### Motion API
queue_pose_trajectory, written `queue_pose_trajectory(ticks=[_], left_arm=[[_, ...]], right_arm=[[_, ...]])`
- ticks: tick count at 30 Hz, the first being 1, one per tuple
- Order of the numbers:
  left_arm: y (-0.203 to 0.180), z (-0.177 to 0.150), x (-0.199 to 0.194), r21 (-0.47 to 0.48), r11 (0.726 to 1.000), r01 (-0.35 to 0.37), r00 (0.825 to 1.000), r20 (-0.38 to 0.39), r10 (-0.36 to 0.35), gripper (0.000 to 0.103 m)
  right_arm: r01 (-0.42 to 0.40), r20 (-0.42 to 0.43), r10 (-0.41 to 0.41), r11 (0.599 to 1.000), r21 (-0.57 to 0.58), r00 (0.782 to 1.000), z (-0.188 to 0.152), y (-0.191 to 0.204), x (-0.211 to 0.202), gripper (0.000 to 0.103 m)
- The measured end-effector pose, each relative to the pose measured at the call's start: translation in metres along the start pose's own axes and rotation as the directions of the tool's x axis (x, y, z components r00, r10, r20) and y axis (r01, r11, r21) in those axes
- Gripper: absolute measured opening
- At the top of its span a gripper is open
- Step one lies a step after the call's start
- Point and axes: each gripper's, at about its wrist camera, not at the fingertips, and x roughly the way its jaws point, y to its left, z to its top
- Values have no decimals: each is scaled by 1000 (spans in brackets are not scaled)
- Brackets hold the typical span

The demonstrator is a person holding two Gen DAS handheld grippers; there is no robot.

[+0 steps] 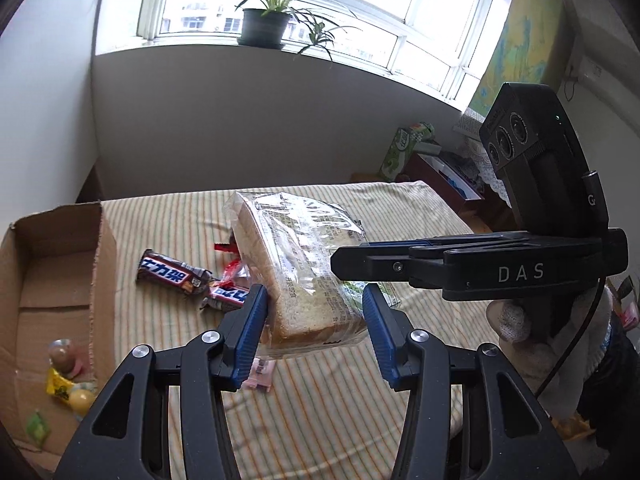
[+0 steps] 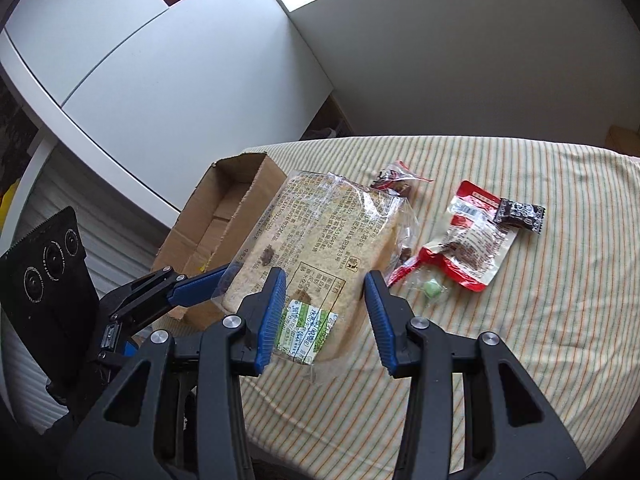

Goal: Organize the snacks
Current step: 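Lift the bread loaf with the right tool and lower it into the box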

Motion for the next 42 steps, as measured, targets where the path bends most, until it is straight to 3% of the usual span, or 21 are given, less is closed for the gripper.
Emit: queue_pose_trajectory(ticks=[12, 21, 31, 42], left_arm=[[64, -20, -62, -101, 990, -100, 992, 67, 107, 48], [113, -28, -83, -178, 970, -168, 979, 82, 185, 48], [157, -29, -69, -234, 949, -210, 974, 33, 224, 48], [174, -28, -58, -249, 933, -260, 964, -15, 265, 48]], right_arm=[[-64, -45, 59, 988, -138, 997, 16, 91, 54, 44], [-104, -86, 88, 972, -212, 992, 24, 143, 101, 44], [-97, -132, 68, 968, -232, 989, 37, 159, 154, 44], [-80, -159, 41, 966, -246, 987, 49, 165, 182, 43]])
